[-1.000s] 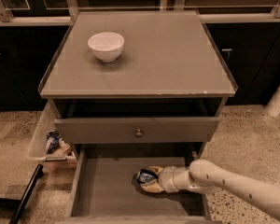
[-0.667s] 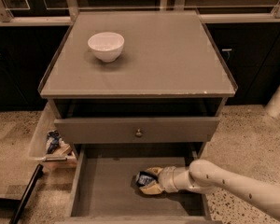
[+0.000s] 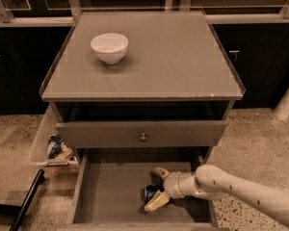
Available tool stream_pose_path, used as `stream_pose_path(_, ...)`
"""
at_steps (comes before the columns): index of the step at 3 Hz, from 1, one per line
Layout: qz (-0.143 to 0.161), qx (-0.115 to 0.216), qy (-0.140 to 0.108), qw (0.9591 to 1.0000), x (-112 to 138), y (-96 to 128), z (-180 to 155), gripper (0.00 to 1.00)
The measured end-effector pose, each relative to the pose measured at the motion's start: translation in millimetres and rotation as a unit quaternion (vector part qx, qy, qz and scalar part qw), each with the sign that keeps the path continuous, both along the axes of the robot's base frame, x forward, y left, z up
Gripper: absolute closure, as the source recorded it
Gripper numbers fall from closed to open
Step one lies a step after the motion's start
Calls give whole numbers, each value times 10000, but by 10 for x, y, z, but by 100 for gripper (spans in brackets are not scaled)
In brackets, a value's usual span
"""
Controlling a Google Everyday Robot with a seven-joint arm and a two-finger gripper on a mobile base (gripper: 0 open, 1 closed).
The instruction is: Place pepsi can into middle drawer
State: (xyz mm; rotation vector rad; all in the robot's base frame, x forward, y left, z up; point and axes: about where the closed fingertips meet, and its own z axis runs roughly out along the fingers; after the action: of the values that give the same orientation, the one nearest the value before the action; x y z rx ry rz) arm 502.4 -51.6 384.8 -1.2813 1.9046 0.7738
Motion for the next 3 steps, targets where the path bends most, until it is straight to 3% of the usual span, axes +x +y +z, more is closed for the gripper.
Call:
stream_pose_path(2,64,-11,-11,10000,-50,-65,143,0)
stream_pose_path(3,105,-50,-74,9999,-160,-290,474,0)
